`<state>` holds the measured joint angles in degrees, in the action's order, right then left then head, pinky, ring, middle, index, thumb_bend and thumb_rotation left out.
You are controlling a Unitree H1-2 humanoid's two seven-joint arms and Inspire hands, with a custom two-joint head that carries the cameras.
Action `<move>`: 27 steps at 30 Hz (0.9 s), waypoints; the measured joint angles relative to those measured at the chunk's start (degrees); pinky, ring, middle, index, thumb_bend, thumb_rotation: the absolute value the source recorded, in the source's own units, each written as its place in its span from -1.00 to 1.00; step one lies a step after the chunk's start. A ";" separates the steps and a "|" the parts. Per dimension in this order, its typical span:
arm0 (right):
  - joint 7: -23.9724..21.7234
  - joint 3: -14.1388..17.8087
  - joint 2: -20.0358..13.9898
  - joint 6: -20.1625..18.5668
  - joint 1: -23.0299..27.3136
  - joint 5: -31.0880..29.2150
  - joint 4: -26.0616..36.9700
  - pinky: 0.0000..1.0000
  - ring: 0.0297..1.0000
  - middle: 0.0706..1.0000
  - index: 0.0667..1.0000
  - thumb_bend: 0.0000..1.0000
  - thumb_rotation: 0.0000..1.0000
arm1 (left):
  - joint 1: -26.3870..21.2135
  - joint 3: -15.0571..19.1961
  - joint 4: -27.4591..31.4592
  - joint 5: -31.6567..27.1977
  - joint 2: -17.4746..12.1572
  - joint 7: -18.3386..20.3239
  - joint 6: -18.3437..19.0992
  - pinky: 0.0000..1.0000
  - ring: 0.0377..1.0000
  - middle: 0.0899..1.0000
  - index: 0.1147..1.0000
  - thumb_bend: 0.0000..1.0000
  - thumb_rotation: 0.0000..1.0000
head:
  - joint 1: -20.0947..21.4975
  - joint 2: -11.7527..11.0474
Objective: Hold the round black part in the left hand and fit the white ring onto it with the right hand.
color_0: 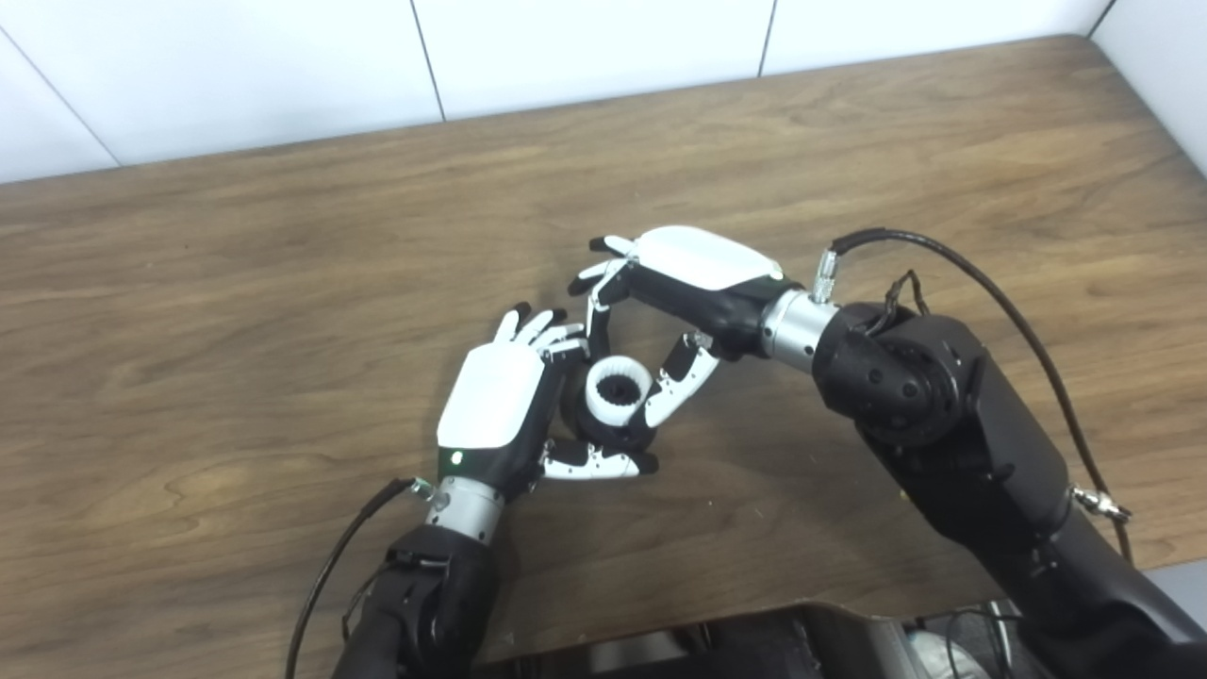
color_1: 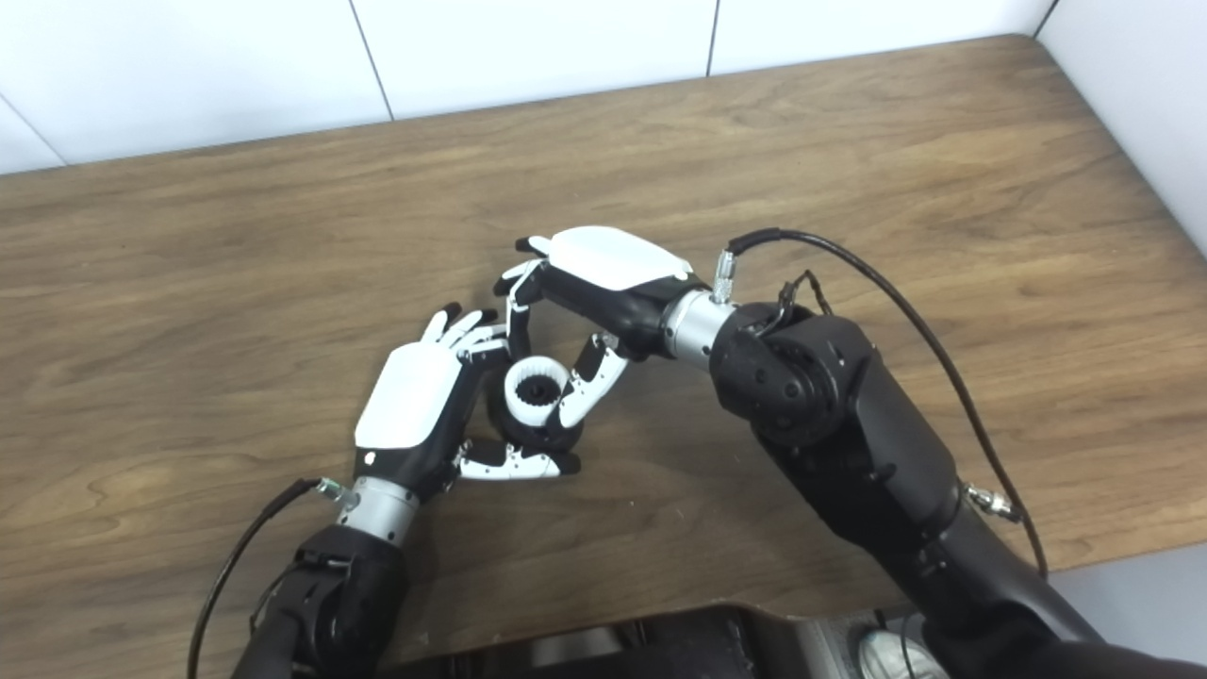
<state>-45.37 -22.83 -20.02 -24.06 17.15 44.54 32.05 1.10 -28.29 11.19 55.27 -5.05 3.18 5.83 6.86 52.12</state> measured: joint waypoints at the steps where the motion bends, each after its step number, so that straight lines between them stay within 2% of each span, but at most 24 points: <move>1: 0.00 0.00 -0.04 0.00 0.00 0.01 0.00 1.00 1.00 0.71 -0.11 0.05 -0.73 | 0.00 0.00 0.00 0.00 0.00 0.00 0.00 1.00 0.82 0.57 -0.17 0.05 -0.89 | 0.09 0.00; 16: -0.16 0.18 -1.48 1.31 0.09 0.16 -0.23 1.00 1.00 0.72 -0.09 0.05 -0.70 | -0.01 -0.16 -0.02 -0.01 0.22 0.12 0.05 1.00 0.82 0.57 -0.17 0.05 -0.89 | 0.18 -0.09; 17: -0.17 0.20 -1.49 1.42 0.09 0.11 -0.24 1.00 1.00 0.72 0.03 0.46 -0.62 | -0.03 -0.15 -0.02 -0.01 0.26 0.12 0.07 1.00 0.82 0.57 -0.17 0.05 -0.89 | 0.18 -0.09; 18: -0.17 0.25 -1.49 1.56 0.09 0.09 -0.28 1.00 1.00 0.72 0.11 0.72 -0.57 | -0.04 -0.15 -0.02 -0.01 0.28 0.14 0.10 1.00 0.82 0.57 -0.17 0.05 -0.89 | 0.18 -0.09; 19: -0.17 0.31 -1.53 1.67 0.08 0.03 -0.36 1.00 1.00 0.71 0.13 0.82 -0.55 | -0.04 -0.14 -0.02 -0.01 0.28 0.14 0.11 1.00 0.82 0.57 -0.17 0.05 -0.89 | 0.18 -0.09; 22: -0.17 0.48 -1.78 1.91 0.06 -0.16 -0.70 1.00 1.00 0.72 0.16 0.92 -0.52 | -0.04 -0.13 -0.02 -0.01 0.28 0.21 0.17 1.00 0.83 0.58 -0.17 0.05 -0.89 | 0.18 -0.09; 27: -0.17 0.77 -1.87 2.05 0.05 -0.37 -0.73 1.00 1.00 0.73 0.13 0.92 -0.52 | -0.07 -0.13 -0.02 -0.01 0.28 0.25 0.17 1.00 0.82 0.58 -0.17 0.05 -0.88 | 0.18 0.00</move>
<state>-45.55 -22.06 -21.89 -22.01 17.19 44.17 31.32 1.03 -28.42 11.18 55.26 -4.77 3.43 6.00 7.03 52.12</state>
